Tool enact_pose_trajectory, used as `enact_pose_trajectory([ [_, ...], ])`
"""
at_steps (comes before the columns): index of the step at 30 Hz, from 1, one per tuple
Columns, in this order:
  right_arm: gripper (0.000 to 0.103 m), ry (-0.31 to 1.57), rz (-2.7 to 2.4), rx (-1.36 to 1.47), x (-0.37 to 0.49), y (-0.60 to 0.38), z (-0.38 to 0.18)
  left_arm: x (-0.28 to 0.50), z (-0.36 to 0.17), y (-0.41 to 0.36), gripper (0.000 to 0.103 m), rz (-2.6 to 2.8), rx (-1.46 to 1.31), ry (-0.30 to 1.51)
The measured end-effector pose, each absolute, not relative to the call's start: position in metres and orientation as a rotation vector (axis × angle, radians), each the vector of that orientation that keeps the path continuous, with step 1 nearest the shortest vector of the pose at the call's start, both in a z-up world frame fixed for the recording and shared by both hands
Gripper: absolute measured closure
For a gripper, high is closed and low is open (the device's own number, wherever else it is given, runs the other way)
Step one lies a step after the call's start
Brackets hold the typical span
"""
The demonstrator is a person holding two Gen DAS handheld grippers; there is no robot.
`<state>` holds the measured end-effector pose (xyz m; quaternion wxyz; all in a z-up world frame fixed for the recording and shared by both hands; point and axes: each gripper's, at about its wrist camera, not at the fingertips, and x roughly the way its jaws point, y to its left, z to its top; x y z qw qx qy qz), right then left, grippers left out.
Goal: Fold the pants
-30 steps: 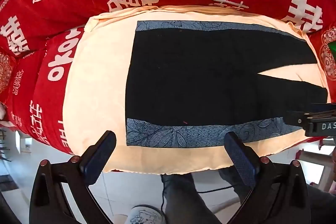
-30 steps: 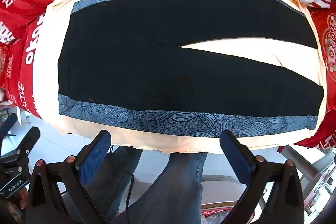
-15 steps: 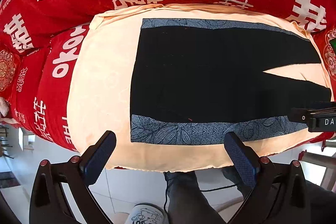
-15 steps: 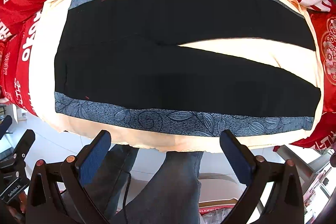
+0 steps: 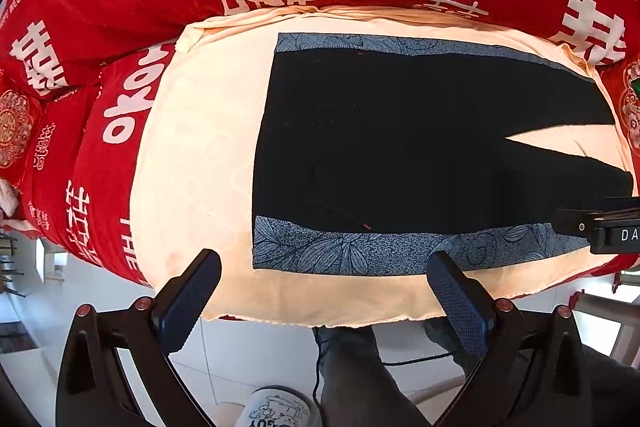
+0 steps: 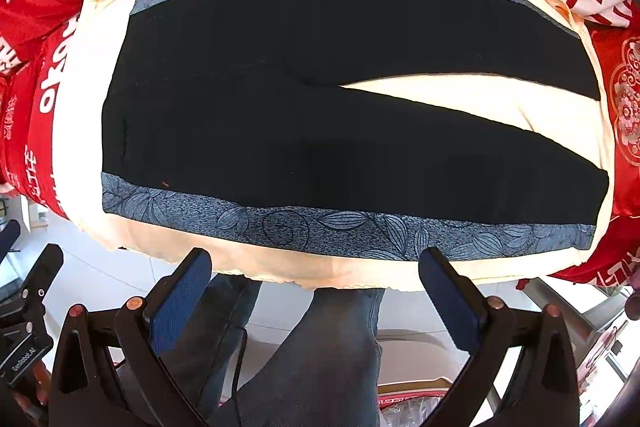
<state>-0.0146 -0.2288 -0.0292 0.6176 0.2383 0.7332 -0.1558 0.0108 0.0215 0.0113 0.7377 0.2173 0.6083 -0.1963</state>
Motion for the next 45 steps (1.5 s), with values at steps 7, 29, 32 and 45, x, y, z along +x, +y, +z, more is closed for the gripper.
enact_pose_trajectory([
  [7,0.0,1.693,-0.357,0.555,-0.017,-0.229,-0.031,0.011,0.011,0.022,0.0,-0.43,0.484,1.338],
  [29,0.0,1.685,-0.39,0.586,-0.021,-0.23,-0.03,0.014,0.015,0.021,0.0,-0.423,0.511,1.312],
  [32,0.0,1.687,-0.396,0.587,-0.021,-0.23,-0.031,0.016,0.015,0.024,0.0,-0.414,0.509,1.31],
  [45,0.0,1.676,-0.418,0.619,-0.027,-0.235,-0.031,0.021,0.016,0.019,0.0,-0.409,0.53,1.299],
])
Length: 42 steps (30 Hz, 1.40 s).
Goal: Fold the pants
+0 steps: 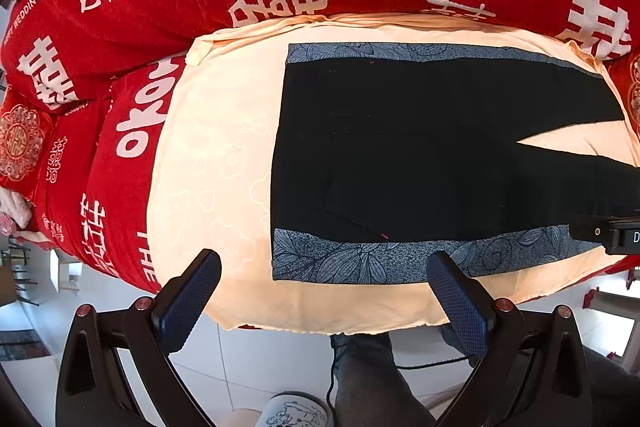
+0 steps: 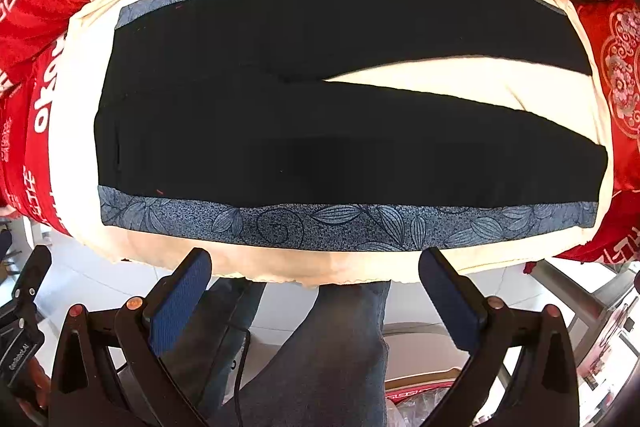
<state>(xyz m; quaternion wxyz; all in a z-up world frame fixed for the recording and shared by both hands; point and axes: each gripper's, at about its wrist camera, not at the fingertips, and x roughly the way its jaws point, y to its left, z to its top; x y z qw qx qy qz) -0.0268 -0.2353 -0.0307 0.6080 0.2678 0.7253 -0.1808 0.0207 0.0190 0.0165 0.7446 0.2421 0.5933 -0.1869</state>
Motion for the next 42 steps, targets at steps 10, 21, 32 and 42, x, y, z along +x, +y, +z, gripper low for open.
enact_pose_trajectory([
  [10,0.0,1.624,-0.486,0.758,-0.051,-0.251,-0.036,0.023,0.012,0.015,0.0,-0.418,0.537,1.315],
  [21,0.0,1.513,-0.565,0.866,-0.066,-0.25,-0.029,0.039,0.001,0.022,0.0,-0.444,0.545,1.345],
  [32,0.0,1.376,-0.645,1.004,-0.078,-0.242,-0.017,0.058,-0.02,0.02,0.0,-0.497,0.543,1.4],
  [42,0.0,1.234,-0.484,1.078,-0.084,-0.254,-0.025,0.044,-0.039,-0.004,0.0,-0.421,0.473,1.431],
])
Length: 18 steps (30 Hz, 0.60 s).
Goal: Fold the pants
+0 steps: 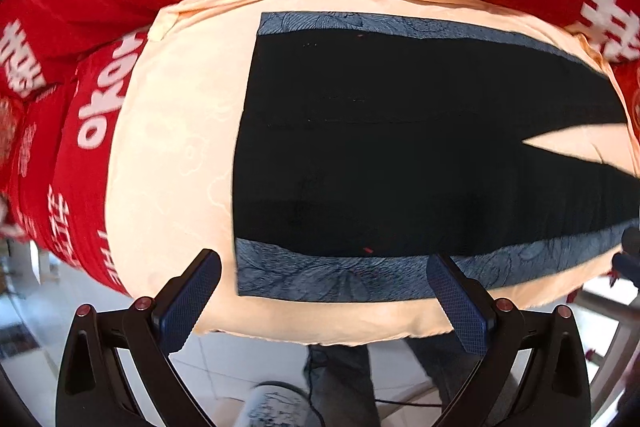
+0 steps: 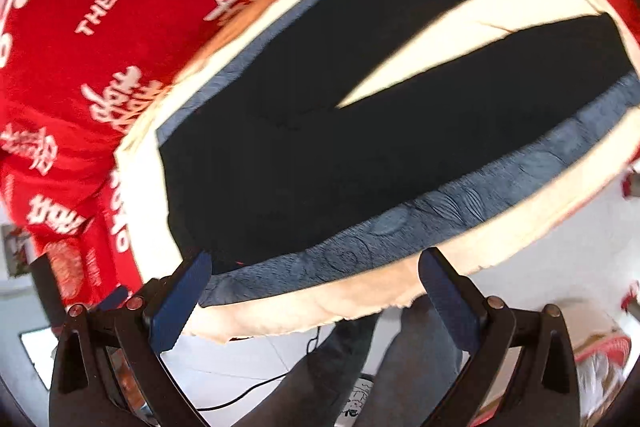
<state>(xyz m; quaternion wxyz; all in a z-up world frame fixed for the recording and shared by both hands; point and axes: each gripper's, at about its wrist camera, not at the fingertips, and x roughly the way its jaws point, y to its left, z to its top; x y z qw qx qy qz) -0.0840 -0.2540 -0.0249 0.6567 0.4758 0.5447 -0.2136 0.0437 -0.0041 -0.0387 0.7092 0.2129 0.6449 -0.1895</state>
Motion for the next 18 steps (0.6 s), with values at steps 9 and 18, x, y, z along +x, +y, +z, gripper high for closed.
enact_pose_trajectory([
  [9,0.0,1.269,-0.164,1.143,-0.084,-0.262,-0.078,0.03,-0.085,0.022,0.0,-0.291,0.193,1.503],
  [18,0.001,1.284,0.029,1.358,-0.094,-0.203,-0.155,0.015,-0.128,0.072,0.0,-0.357,0.041,1.532],
])
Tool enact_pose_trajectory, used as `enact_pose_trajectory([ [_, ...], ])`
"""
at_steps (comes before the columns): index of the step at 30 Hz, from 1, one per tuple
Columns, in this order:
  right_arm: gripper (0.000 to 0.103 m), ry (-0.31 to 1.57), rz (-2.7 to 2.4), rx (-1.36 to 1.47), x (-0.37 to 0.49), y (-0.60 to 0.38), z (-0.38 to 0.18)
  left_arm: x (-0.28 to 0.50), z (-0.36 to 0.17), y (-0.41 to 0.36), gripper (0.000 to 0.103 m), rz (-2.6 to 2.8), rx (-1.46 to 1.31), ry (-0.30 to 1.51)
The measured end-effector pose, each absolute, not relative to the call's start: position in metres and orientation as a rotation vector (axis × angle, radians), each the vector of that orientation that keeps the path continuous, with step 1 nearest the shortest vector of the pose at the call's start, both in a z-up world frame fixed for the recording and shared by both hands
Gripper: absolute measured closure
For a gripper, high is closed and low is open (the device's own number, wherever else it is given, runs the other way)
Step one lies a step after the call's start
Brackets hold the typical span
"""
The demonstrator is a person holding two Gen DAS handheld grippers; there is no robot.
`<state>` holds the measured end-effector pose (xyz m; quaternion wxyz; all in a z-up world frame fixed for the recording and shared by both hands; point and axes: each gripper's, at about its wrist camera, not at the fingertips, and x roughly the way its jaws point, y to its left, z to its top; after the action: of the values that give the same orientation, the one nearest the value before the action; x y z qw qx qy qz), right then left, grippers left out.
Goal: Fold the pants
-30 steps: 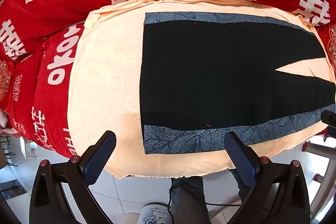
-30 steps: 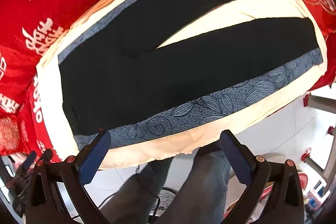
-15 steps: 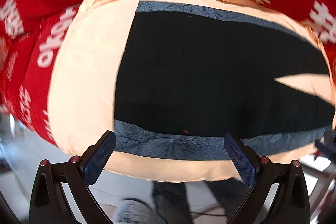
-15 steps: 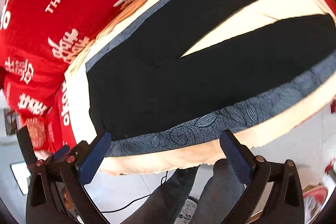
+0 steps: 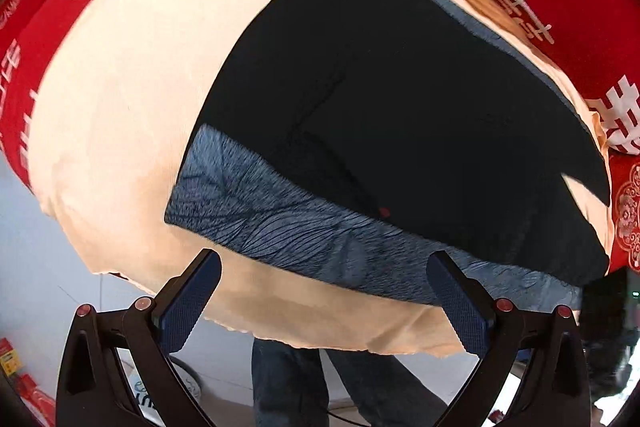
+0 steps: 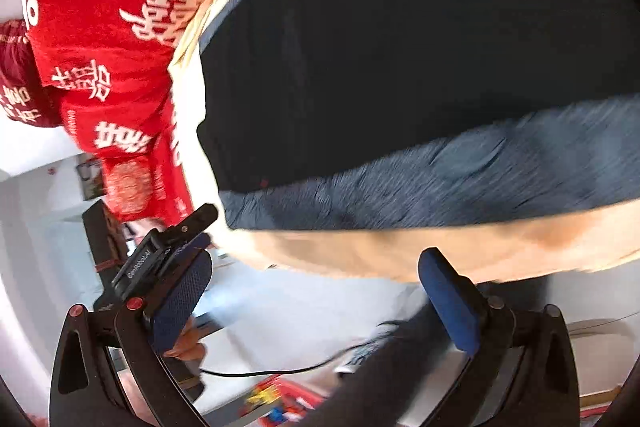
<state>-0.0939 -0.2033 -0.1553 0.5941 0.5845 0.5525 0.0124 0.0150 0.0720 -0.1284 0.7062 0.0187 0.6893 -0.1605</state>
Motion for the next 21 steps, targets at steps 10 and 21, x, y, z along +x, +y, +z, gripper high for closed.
enact_pose_trajectory([
  [10,0.003,1.136,0.051,1.522,-0.096,-0.166,-0.224,0.009,-0.152,0.098,0.0,-0.491,-0.069,1.549],
  [21,0.085,1.011,0.057,1.704,-0.08,-0.171,-0.225,0.004,-0.163,0.092,0.0,-0.498,-0.263,1.615],
])
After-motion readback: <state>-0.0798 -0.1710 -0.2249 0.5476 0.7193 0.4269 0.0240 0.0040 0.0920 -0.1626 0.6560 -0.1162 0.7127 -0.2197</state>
